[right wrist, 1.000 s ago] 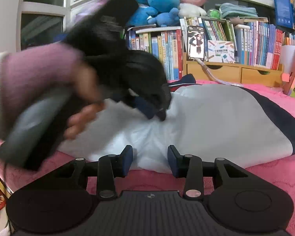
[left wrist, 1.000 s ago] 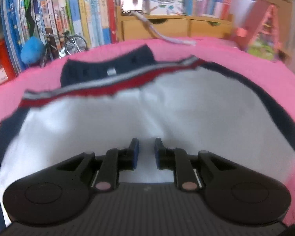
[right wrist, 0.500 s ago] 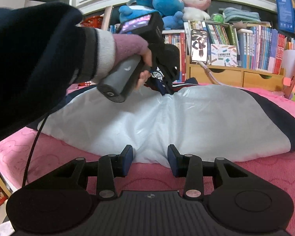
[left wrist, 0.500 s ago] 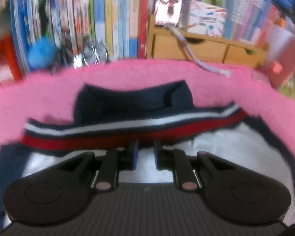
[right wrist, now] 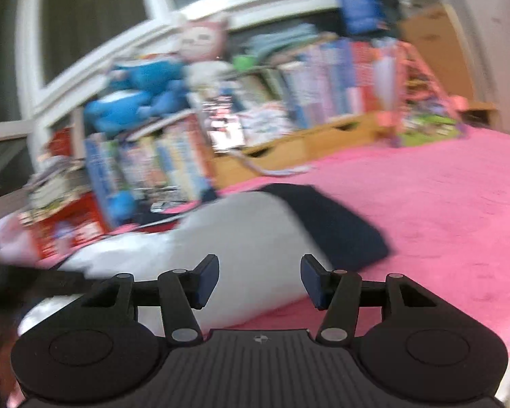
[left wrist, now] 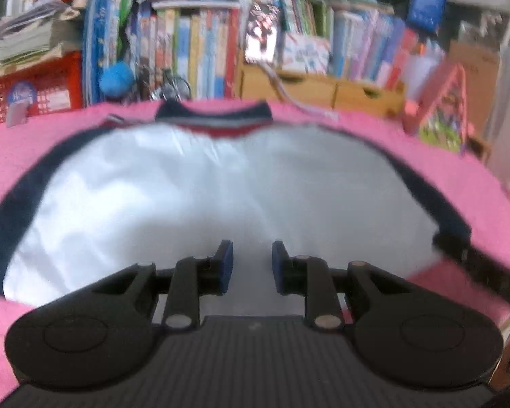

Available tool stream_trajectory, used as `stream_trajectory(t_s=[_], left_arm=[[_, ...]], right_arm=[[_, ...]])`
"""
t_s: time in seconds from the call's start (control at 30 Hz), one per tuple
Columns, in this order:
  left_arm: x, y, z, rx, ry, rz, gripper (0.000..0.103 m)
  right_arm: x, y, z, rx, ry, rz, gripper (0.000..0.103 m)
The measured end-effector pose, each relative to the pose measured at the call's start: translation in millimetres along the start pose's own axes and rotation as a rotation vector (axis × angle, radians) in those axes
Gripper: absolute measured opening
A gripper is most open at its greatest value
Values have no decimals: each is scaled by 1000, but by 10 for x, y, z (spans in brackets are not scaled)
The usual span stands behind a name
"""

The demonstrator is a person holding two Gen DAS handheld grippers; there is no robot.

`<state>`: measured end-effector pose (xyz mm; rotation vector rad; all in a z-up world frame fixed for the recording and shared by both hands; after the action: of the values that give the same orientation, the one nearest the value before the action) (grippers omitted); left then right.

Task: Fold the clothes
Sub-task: 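Grasp the navy side with both tools and fold it over the white front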

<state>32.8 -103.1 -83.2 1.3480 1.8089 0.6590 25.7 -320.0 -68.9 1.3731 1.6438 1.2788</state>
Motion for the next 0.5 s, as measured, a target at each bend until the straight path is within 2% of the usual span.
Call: stream_trajectory(t_s=[0.17,0.4,0.5], left_arm=[[29,-66,81,-11,19,-2,24],[30,-110,77,-35,14,7,24],[31,-122,73,-37,5,2,24]], right_arm=[[-243,-115,52,53,-42,79,56],[-236,-4,382,120,52,176,64],[-281,104,565,138,89,247,64]])
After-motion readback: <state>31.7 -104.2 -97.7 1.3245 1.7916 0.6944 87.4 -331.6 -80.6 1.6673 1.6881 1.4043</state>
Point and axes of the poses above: each gripper's, at about its wrist camera, not at the fingertips, and z roughly the way its jaws point, x to its left, y to its top, the point moved 10 cm from there along z, roughly the way its jaws point, and after that the axes turned 14 degrees about -z, right-handed, at the moved point
